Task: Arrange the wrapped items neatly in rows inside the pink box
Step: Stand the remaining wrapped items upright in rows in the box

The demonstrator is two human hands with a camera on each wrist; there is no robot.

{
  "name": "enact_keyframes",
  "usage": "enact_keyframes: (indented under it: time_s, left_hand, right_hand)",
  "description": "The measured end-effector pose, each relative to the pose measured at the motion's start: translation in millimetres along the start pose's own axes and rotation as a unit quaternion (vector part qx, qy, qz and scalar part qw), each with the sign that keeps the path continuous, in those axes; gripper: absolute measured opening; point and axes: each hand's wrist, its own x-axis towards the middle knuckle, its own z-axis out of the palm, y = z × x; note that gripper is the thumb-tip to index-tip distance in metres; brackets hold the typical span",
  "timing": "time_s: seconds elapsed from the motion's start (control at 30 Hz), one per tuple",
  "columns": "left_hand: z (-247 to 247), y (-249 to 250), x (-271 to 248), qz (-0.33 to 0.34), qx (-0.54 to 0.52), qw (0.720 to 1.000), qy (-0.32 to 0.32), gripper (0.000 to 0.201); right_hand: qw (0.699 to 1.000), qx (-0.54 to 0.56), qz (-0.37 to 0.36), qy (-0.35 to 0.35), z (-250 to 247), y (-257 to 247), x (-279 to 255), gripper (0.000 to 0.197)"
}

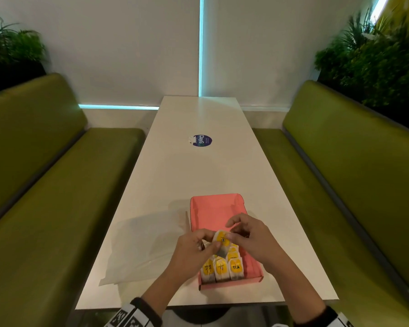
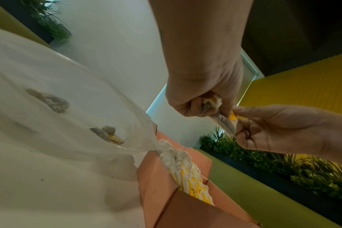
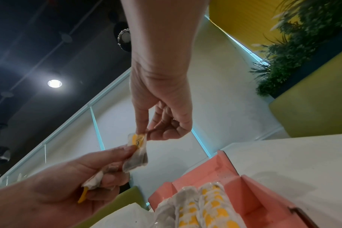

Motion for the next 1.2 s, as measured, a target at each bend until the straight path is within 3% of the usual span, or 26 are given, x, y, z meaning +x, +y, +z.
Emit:
enact_keyframes:
  time_s: [0.1, 0.23, 0.37, 0.7, 1.0, 1.2]
  left_hand:
    - [1, 3, 0, 0.004, -0.013, 1.000, 0.009, 0.009]
    - [3, 11, -1, -0.016, -0.060, 0.998, 0.028, 0.017]
    - [3, 8, -2, -0.023, -0.039, 0.997, 0.058, 0.031]
    - [5, 6, -5, -0.001, -0.026, 0.998, 0.065, 0.017]
    - [10, 7, -7, 0.078, 0.100, 0.978, 0.167, 0.016]
    - [7, 11, -5, 0.075, 0.084, 0.974, 0.197, 0.013]
  right_hand:
    - [0.997, 0.058, 0.021, -0.035, -1, 0, -1, 0.030]
    - [0.998, 0.020, 0.041, -0.035, 4, 9, 1, 0.009]
    - [0.997, 0.061, 0.045, 0.009, 11, 12, 4, 0.008]
    - [0.994, 0.087, 0.057, 0.026, 15, 4, 3, 0.008]
    - [0.992, 0.090, 0.067, 0.063, 21, 3, 3, 0.007]
    - [0.990, 0.103, 0.075, 0.057, 18, 2, 3, 0.006]
